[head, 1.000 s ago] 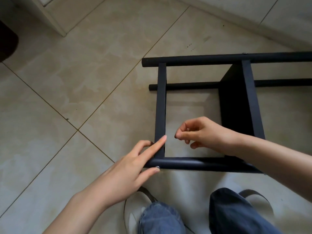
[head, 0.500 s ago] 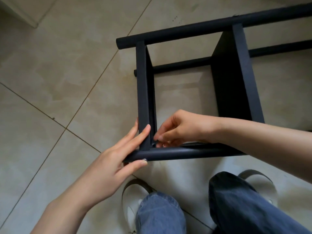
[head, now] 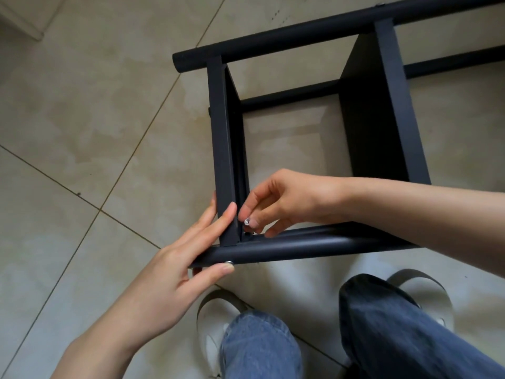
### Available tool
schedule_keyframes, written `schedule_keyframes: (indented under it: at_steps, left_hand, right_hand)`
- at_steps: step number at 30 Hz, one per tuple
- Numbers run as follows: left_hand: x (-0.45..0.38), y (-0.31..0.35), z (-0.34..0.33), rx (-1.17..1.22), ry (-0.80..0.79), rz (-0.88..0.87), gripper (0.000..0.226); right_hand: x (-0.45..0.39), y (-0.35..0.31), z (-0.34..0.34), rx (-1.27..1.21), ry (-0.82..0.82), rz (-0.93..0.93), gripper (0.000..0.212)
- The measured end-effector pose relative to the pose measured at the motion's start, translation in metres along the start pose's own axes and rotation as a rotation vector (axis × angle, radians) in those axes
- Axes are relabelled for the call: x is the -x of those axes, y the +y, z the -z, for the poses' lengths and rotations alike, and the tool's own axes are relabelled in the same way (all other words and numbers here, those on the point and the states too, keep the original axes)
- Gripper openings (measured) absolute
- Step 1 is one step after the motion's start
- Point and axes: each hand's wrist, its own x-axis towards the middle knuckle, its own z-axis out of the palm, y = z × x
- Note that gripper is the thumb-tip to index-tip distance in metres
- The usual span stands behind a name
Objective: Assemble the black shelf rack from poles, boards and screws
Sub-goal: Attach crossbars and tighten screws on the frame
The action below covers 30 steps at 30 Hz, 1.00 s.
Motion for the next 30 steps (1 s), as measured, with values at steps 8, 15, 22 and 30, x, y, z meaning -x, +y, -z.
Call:
schedule_keyframes:
  at_steps: [8, 15, 22, 30]
  left_hand:
    - [0.0, -0.002, -0.001, 0.013, -0.005, 0.003, 0.068]
    - [0.0, -0.001, -0.001, 0.035, 0.001, -0.005, 0.068]
    - [0.0, -0.001, 0.0, 0.045, 0.003, -0.003, 0.068]
    - [-0.001, -0.001, -0.001, 0.04, 0.013, -0.007, 0.068]
  right_hand:
    - [0.003, -0.001, 0.001, -0.002, -0.046, 0.051, 0.021]
    - [0.0, -0.004, -0.006, 0.195, -0.004, 0.099, 0.018]
    - [0.0, -0.006, -0.008, 0.245, 0.01, 0.129, 0.017]
    - [-0.008, -0.004, -0.014, 0.157, 0.021, 0.077, 0.011]
